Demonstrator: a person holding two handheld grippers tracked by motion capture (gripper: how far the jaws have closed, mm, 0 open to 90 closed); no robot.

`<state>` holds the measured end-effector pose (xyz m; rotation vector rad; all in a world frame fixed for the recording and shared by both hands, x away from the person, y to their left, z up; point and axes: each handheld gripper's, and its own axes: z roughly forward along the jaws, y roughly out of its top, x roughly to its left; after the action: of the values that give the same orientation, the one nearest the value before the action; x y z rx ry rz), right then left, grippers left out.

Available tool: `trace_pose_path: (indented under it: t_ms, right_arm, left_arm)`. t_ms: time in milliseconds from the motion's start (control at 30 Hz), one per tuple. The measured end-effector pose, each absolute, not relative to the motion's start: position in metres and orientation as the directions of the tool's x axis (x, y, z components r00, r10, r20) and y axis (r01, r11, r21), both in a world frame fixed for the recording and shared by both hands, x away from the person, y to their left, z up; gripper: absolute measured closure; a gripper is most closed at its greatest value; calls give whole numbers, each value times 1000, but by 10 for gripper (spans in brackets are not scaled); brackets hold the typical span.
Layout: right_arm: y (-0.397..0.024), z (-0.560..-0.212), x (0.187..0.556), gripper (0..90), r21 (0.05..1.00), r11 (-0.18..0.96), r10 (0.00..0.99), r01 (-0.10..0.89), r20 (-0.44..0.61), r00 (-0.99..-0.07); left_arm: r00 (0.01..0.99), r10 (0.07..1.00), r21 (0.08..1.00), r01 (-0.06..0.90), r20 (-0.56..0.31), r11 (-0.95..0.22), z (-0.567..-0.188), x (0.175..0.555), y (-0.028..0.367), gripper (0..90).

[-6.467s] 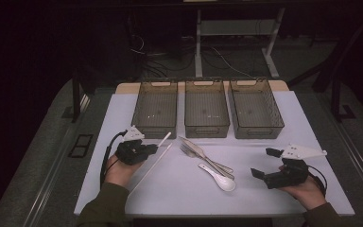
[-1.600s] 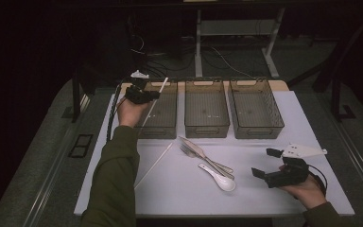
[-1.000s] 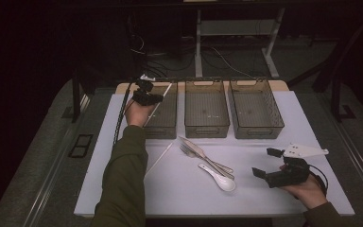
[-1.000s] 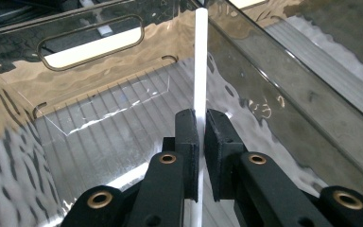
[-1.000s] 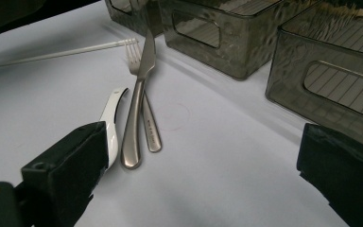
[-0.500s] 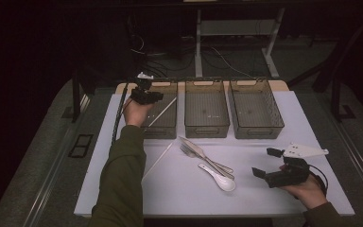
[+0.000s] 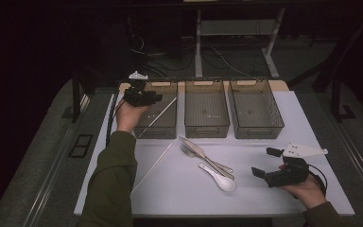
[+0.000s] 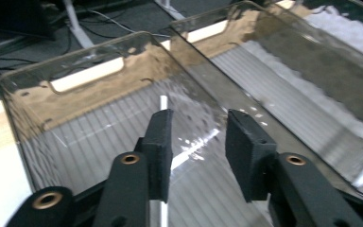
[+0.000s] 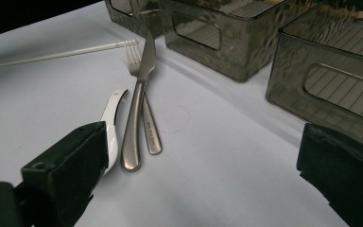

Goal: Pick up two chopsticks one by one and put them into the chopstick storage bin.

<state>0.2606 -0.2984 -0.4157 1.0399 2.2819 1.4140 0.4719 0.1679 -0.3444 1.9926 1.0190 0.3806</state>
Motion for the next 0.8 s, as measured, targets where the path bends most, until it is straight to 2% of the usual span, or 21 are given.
trace_pose_path:
  t_ms: [533,800]
  right_arm:
    - [-299,-416,259,27,870,263,690,417,132,-711]
    - [-301,-416,259,27,877,246,692,414,141,-708]
  left_arm:
    - [680,730,815,456,-60,-358,-330,400,163,319]
    - [694,718,824,440,-59,-358,-340,369,161,252]
